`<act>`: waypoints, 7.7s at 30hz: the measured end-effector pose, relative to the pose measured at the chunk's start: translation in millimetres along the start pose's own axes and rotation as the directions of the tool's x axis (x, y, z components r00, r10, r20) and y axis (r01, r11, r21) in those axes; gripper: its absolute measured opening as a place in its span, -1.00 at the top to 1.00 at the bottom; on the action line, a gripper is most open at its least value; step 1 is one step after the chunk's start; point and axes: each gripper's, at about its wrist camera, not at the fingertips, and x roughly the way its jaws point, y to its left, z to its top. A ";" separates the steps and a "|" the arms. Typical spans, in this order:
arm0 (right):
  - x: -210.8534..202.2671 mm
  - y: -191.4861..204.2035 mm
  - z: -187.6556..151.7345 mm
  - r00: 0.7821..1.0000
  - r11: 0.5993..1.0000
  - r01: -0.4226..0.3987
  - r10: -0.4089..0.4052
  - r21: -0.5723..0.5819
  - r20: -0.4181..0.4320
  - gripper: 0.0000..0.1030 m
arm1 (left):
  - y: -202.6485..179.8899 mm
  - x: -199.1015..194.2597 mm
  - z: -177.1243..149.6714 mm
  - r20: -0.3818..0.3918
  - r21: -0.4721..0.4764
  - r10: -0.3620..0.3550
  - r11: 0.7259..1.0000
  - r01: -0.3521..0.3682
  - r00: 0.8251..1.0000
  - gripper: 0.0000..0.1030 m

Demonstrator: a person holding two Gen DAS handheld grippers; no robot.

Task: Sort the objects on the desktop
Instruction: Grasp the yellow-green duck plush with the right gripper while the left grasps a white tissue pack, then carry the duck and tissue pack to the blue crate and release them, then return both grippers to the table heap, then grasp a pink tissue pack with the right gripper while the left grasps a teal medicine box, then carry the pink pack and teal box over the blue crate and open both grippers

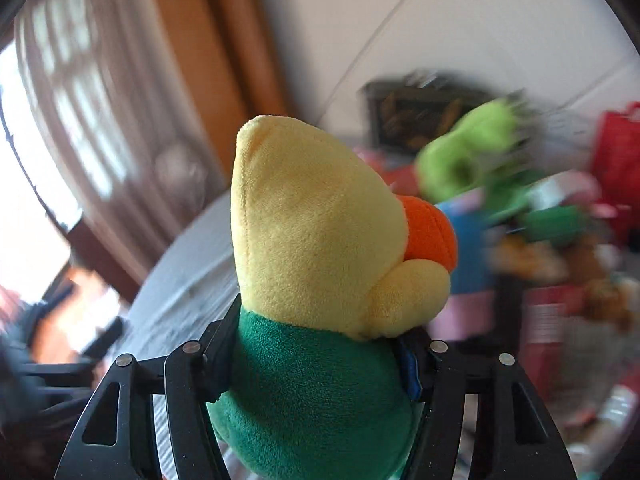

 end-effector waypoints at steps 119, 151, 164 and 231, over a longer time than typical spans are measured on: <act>-524.3 -358.5 -134.0 0.717 0.819 0.392 -0.557 0.418 0.419 -0.88 | -486.9 -280.6 87.1 0.393 0.432 -0.376 0.881 0.192 0.839 -0.97; -122.7 -61.8 -292.0 0.979 0.593 -0.045 -0.132 -0.804 -0.153 -0.95 | -189.1 -128.0 -9.0 0.136 0.285 -0.154 0.952 0.110 0.979 -0.97; -116.6 -121.1 -203.2 0.957 0.957 -0.103 0.021 -0.270 -0.289 0.01 | -200.8 -24.2 -149.0 -0.297 0.449 -0.358 0.766 0.460 0.885 -0.97; -539.3 -367.5 -85.9 0.644 0.796 0.504 -0.605 0.335 0.468 -0.47 | -581.5 -300.9 83.3 0.247 0.590 -0.722 0.641 0.491 0.646 -0.99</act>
